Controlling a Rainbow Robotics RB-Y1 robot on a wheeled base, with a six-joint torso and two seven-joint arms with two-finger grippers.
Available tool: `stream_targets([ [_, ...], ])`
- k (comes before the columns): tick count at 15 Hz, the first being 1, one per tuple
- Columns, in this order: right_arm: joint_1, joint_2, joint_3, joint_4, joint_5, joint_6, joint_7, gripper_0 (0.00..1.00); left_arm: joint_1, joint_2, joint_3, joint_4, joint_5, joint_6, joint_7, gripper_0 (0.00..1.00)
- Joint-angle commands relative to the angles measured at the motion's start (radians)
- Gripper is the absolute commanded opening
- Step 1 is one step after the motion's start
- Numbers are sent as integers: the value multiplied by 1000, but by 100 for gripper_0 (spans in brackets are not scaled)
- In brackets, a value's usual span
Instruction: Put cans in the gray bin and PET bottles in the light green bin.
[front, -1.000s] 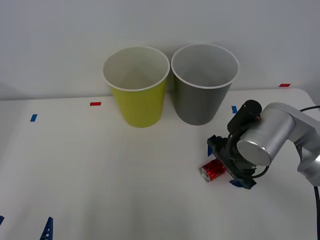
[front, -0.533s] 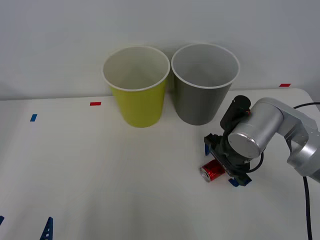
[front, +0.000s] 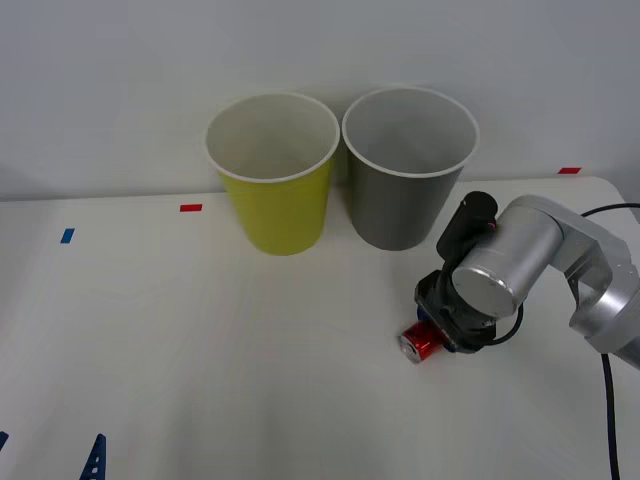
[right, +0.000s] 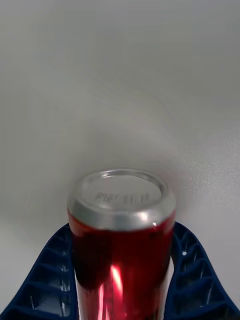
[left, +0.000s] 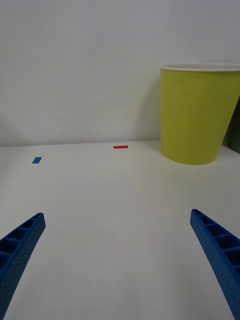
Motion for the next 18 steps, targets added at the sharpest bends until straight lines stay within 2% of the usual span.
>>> stream_targets([
  [1,15,6,0,-6,23,1,3,0,0,0,0,0,0,0,0,100],
  [5,52,0,-9,-63,79,2,17,0,0,0,0,0,0,0,0,100],
  [9,184,17,-170,-202,198,63,273,0,0,0,0,0,0,0,0,100],
  [12,309,45,-308,-336,273,66,457,0,0,0,0,0,0,0,0,100],
  [14,369,80,-365,-385,345,66,589,0,0,0,0,0,0,0,0,100],
  [18,503,216,-511,-515,514,65,895,0,0,0,0,0,0,0,0,100],
])
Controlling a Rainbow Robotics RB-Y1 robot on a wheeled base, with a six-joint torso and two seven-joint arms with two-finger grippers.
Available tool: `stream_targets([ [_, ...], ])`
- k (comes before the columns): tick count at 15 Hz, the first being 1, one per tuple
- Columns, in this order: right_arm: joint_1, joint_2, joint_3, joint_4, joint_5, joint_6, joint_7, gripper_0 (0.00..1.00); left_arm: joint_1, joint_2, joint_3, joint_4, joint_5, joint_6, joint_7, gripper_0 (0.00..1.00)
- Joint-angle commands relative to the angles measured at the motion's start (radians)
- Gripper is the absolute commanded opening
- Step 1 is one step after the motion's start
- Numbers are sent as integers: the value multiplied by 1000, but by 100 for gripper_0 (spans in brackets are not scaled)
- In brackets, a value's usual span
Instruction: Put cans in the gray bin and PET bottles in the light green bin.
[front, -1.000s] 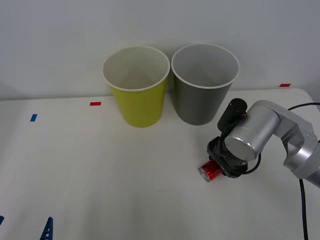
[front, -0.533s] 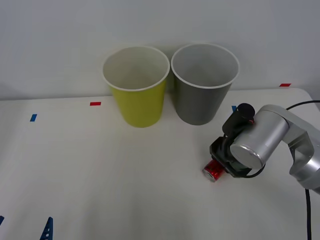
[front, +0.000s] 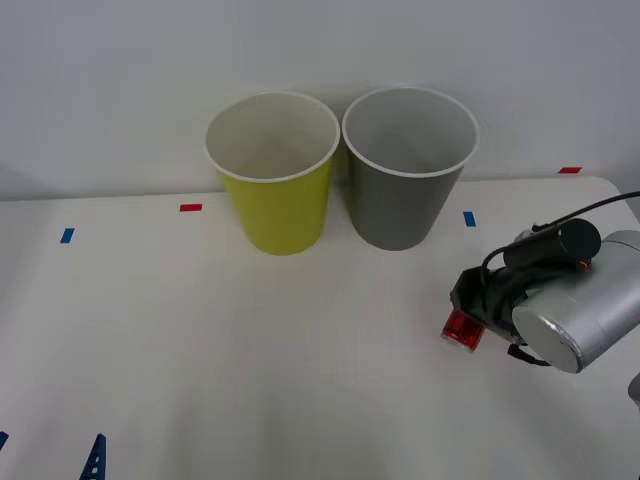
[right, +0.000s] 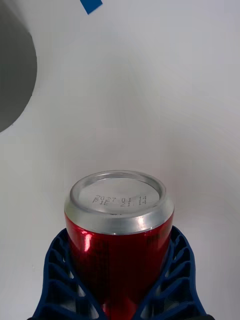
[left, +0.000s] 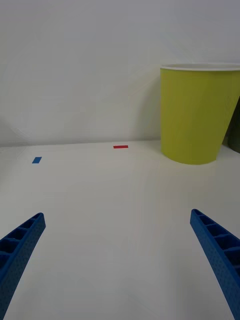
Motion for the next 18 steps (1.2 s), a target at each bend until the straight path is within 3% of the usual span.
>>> stream_targets([
  [1,122,130,-126,-120,131,-15,255,0,0,0,0,0,0,0,0,100],
  [7,266,327,-211,-241,286,-176,634,0,0,0,0,0,0,0,0,100],
  [10,281,407,-235,-286,329,-211,741,0,0,0,0,0,0,0,0,100],
  [15,283,465,-245,-349,341,-276,833,0,0,0,0,0,0,0,0,100],
  [18,278,446,-212,-358,375,-418,839,0,0,0,0,0,0,0,0,100],
])
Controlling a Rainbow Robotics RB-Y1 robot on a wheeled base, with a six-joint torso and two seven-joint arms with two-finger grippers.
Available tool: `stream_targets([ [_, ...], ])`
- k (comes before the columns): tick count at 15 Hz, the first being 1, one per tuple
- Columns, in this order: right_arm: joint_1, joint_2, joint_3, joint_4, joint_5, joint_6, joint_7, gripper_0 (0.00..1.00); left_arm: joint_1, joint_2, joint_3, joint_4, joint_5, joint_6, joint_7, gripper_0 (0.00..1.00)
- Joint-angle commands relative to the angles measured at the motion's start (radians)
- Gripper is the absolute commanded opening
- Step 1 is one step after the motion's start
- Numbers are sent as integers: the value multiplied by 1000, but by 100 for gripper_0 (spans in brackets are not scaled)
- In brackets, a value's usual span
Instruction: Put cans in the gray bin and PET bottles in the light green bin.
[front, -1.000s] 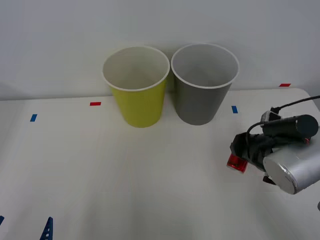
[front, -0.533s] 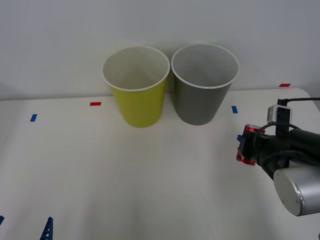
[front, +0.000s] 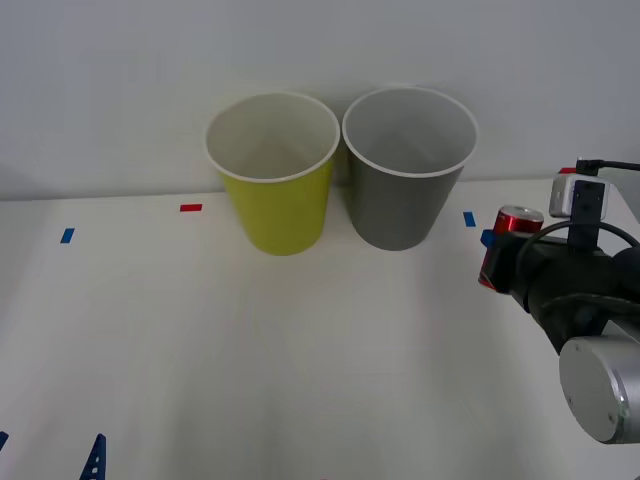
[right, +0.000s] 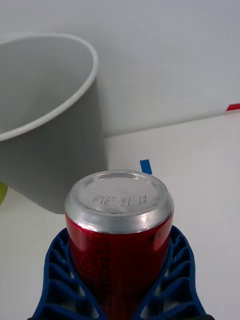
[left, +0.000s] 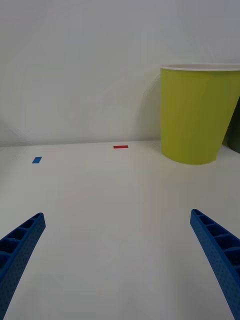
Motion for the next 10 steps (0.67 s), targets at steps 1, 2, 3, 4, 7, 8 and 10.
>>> stream_targets([
  [1,-23,-13,30,-17,38,-116,6,0,0,0,0,0,0,0,0,100],
  [2,-53,-13,41,-30,83,-119,7,0,0,0,0,0,0,0,0,100],
  [3,-80,-12,50,-40,121,-119,0,0,0,0,0,0,0,0,0,100],
  [4,-122,-12,59,-45,149,-116,-7,0,0,0,0,0,0,0,0,100],
  [7,-243,-13,67,-44,184,-42,-25,0,0,0,0,0,0,0,0,100],
  [8,-269,-16,65,-34,187,-39,-28,0,0,0,0,0,0,0,0,100],
  [10,-319,-16,64,6,187,-41,-34,0,0,0,0,0,0,0,0,100],
])
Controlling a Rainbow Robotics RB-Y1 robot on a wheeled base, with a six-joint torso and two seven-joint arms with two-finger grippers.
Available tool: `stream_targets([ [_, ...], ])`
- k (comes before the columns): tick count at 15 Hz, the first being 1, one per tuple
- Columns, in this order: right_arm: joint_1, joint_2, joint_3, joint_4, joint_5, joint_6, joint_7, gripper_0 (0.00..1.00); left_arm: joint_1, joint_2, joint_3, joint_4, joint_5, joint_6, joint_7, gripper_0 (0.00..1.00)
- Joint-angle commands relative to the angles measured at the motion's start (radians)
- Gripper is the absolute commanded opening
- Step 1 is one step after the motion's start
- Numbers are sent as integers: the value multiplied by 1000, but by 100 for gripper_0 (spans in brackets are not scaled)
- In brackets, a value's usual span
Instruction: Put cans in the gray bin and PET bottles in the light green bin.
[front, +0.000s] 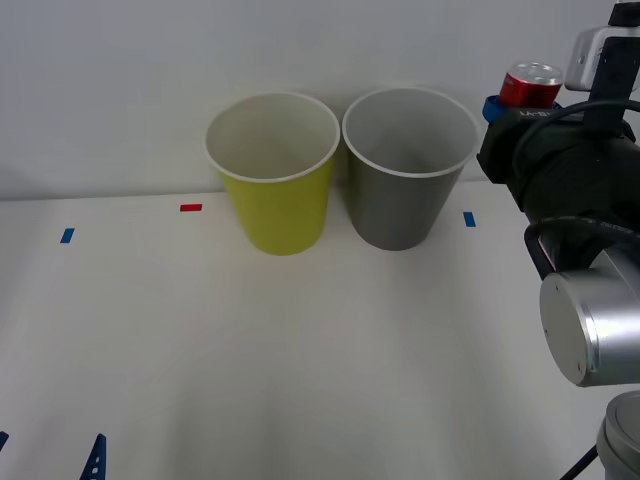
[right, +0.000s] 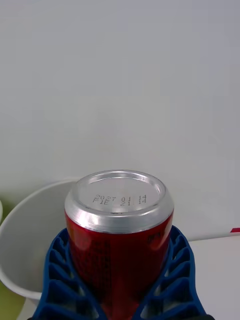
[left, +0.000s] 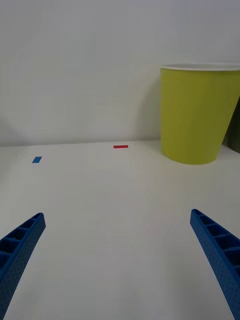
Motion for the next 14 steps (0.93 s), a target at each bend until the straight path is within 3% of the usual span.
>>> stream_targets([
  [1,-72,2,-8,63,2,-10,-10,0,0,0,0,0,0,0,0,100],
  [14,-233,-1,-34,448,-35,-412,-1,0,0,0,0,0,0,0,0,100],
])
